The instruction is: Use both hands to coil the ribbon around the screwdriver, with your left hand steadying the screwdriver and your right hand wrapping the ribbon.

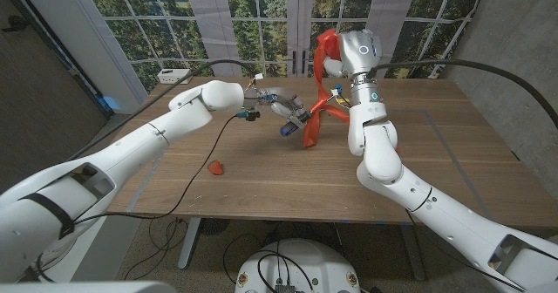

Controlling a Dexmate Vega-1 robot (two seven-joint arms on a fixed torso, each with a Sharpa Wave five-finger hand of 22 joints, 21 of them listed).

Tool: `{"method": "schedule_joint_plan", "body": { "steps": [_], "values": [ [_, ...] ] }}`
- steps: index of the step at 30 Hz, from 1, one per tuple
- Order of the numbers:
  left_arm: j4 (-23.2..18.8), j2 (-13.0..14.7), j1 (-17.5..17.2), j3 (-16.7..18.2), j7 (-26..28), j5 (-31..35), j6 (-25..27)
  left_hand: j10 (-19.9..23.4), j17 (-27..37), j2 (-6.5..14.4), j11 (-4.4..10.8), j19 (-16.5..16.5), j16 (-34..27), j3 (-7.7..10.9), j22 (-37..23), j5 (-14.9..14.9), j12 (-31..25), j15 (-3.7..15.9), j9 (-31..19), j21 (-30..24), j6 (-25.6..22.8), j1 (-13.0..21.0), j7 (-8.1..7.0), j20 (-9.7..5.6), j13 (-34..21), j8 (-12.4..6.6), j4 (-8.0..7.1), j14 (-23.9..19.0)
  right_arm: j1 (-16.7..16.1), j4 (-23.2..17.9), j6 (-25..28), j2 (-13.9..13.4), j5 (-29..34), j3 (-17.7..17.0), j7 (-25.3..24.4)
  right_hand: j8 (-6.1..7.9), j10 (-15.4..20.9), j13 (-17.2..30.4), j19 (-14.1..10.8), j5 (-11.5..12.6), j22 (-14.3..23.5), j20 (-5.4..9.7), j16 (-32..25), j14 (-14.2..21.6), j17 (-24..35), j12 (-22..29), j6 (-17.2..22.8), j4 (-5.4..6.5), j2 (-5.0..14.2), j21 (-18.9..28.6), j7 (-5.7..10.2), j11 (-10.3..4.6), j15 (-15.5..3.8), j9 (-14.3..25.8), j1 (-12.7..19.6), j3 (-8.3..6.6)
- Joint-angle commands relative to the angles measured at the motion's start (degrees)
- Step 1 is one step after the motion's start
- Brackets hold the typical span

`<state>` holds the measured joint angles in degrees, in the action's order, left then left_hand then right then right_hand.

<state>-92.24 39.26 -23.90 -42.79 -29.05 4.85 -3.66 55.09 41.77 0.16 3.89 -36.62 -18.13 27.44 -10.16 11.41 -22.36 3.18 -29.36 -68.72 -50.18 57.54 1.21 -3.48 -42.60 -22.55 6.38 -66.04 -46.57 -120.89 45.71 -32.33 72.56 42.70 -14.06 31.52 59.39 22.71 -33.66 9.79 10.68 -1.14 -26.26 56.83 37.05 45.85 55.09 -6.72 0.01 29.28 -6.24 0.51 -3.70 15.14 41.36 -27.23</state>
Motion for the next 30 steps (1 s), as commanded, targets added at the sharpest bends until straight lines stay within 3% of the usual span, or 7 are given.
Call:
{"method": "schedule_joint_plan", "body": {
  "steps": [1, 6, 10, 15, 18, 24, 30],
  "values": [
    [1.28, -1.88, 0.08, 0.28, 5.49, 0.77, 0.37, 4.66, 0.15, 7.65, 3.83, -0.15, -0.27, 3.05, 0.00, -0.01, 0.20, 9.83, -0.23, -0.37, -1.01, 7.65, -0.35, -3.77, -0.22, 0.11, 1.92, -10.16, -10.40, -7.38, 1.42, 1.12, 4.71, -3.39, -2.12, 1.17, 1.81, 0.28, -0.25, 0.52, 0.11, -0.12, -0.10, 5.16, 0.46, 0.32, 6.01, -1.06, 7.77, 0.24, 5.15, -1.76, -6.17, 0.20, 8.50, -1.74],
    [1.62, -2.57, 0.34, 0.19, 6.39, 0.66, 0.93, 4.71, 0.06, 7.61, 3.92, -0.26, -0.21, 3.11, 0.01, -0.03, 0.19, 9.84, -0.26, -0.41, -1.17, 7.66, -0.32, -3.79, -0.36, 0.22, 1.93, -10.15, -14.78, -9.14, 2.05, 2.98, 6.64, -4.05, -4.98, 1.16, 1.93, 0.17, -0.30, 0.53, 0.11, -0.18, -0.05, 5.27, 0.46, 0.29, 5.98, -1.12, 7.75, 0.28, 5.18, -1.72, -6.13, 0.19, 8.54, -1.81],
    [3.50, -3.36, 1.33, -0.13, 5.29, -0.66, -0.40, 4.64, 0.07, 7.62, 4.11, -0.37, -0.29, 3.14, 0.02, -0.03, 0.29, 9.83, -0.31, -0.44, -1.19, 7.63, -0.36, -3.76, -0.35, 0.30, 1.90, -10.31, -20.16, -11.57, 1.01, 1.77, 7.50, -4.64, -7.18, 1.22, 1.92, 0.25, -0.30, 0.52, 0.11, -0.17, -0.05, 5.35, 0.52, 0.32, 6.04, -1.18, 7.71, 0.30, 5.20, -1.78, -6.11, 0.24, 8.59, -1.84],
    [4.27, -3.89, 1.97, -0.30, 5.15, -1.17, -0.64, 4.80, 0.11, 7.60, 4.07, -0.45, -0.38, 3.18, 0.02, -0.03, 0.31, 9.83, -0.40, -0.45, -1.21, 7.62, -0.34, -3.79, -0.32, 0.37, 1.89, -10.48, -25.90, -12.55, 1.89, 2.98, 9.23, -4.97, -10.05, 1.27, 1.94, 0.26, -0.32, 0.51, 0.11, -0.17, 0.02, 5.34, 0.56, 0.32, 6.01, -1.16, 7.73, 0.32, 5.12, -1.70, -6.10, 0.33, 8.55, -1.87],
    [5.34, -4.46, 3.17, -0.90, 4.33, -1.06, -1.00, 4.67, 0.11, 7.56, 4.09, -0.49, -0.41, 3.21, 0.03, -0.04, 0.36, 9.85, -0.41, -0.46, -1.21, 7.64, -0.40, -3.83, -0.41, 0.45, 1.93, -10.55, -28.99, -13.96, 1.31, 3.80, 6.66, -5.72, -11.42, 1.26, 1.99, 0.26, -0.34, 0.50, 0.11, -0.20, 0.07, 5.30, 0.58, 0.33, 5.93, -1.15, 7.77, 0.34, 5.15, -1.71, -6.07, 0.36, 8.56, -1.88],
    [6.94, -5.77, 4.79, -1.79, 2.72, -1.85, -1.16, 4.75, 0.14, 7.53, 4.13, -0.56, -0.46, 3.26, 0.02, -0.05, 0.46, 9.83, -0.56, -0.49, -1.20, 7.63, -0.34, -3.84, -0.35, 0.56, 1.93, -10.61, -32.27, -13.01, 1.31, 4.96, 8.21, -5.00, -12.08, 1.26, 1.98, 0.33, -0.30, 0.47, 0.11, -0.22, 0.05, 5.20, 0.76, 0.36, 5.93, -1.17, 7.76, 0.35, 5.03, -1.69, -6.09, 0.37, 8.57, -1.83],
    [8.69, -7.22, 7.54, -3.39, 0.02, -1.71, -1.14, 4.81, 0.10, 7.52, 4.10, -0.68, -0.48, 3.30, 0.01, -0.08, 0.45, 9.83, -0.49, -0.55, -1.35, 7.64, -0.36, -3.85, -0.47, 0.69, 1.94, -10.69, -33.66, -10.90, -0.88, 5.87, 3.56, -4.66, -12.54, 1.23, 1.89, 0.39, -0.24, 0.47, 0.11, -0.25, 0.17, 5.21, 0.71, 0.34, 5.95, -1.20, 7.78, 0.35, 5.02, -1.66, -6.03, 0.31, 8.60, -1.89]
  ]
}}
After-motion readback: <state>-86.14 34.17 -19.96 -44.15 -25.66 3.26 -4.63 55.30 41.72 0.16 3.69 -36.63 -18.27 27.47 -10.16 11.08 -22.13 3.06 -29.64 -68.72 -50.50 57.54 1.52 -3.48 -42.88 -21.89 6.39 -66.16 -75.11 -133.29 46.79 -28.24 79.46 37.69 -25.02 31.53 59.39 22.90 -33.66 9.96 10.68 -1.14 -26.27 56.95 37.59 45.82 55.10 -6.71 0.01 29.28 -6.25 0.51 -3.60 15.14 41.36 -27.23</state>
